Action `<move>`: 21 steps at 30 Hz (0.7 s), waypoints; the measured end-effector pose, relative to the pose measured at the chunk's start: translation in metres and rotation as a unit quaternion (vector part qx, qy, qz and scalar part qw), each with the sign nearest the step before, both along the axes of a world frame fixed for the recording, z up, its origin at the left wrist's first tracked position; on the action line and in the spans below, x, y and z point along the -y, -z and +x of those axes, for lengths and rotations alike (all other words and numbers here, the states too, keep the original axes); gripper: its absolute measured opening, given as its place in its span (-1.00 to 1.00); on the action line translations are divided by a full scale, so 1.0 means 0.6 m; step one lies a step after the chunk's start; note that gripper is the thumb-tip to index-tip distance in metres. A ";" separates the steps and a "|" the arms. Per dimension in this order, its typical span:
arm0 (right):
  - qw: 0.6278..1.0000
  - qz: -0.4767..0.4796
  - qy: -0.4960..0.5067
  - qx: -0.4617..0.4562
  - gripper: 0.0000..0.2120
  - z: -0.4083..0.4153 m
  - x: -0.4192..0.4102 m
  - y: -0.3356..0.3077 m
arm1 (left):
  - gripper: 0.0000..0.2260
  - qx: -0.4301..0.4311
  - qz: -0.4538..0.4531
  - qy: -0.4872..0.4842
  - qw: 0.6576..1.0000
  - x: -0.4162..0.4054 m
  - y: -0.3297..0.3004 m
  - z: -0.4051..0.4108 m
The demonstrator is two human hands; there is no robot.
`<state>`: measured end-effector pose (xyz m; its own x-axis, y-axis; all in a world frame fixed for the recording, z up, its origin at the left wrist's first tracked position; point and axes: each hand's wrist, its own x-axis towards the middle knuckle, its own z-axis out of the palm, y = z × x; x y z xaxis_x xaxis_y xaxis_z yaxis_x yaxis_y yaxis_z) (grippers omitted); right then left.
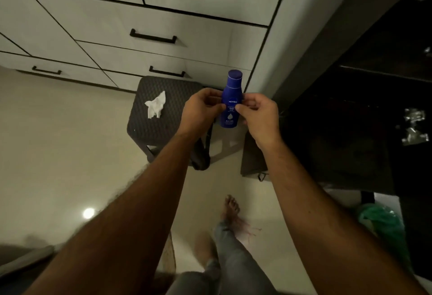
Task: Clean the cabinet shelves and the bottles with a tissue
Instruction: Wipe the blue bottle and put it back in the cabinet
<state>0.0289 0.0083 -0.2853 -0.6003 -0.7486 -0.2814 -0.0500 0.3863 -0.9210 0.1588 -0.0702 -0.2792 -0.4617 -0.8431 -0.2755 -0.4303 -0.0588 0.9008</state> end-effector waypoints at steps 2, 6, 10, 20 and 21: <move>1.000 -0.008 0.016 0.003 -0.76 0.001 -0.037 -0.009 | -0.76 -0.007 -0.023 0.006 1.000 -0.035 -0.004 -0.004; 0.998 -0.031 0.048 -0.010 -0.77 0.003 -0.125 -0.037 | -0.75 -0.032 -0.034 0.015 0.999 -0.118 -0.022 -0.015; 0.997 -0.031 0.062 -0.031 -0.80 -0.030 -0.205 -0.068 | -0.78 -0.040 -0.038 0.044 0.997 -0.186 -0.046 -0.057; 0.990 -0.023 0.128 -0.060 -0.79 -0.196 -0.342 -0.032 | -0.72 0.006 -0.090 0.135 0.987 -0.294 -0.024 -0.239; 0.990 -0.021 0.130 -0.059 -0.80 -0.214 -0.350 -0.021 | -0.72 0.016 -0.104 0.141 0.984 -0.301 -0.013 -0.260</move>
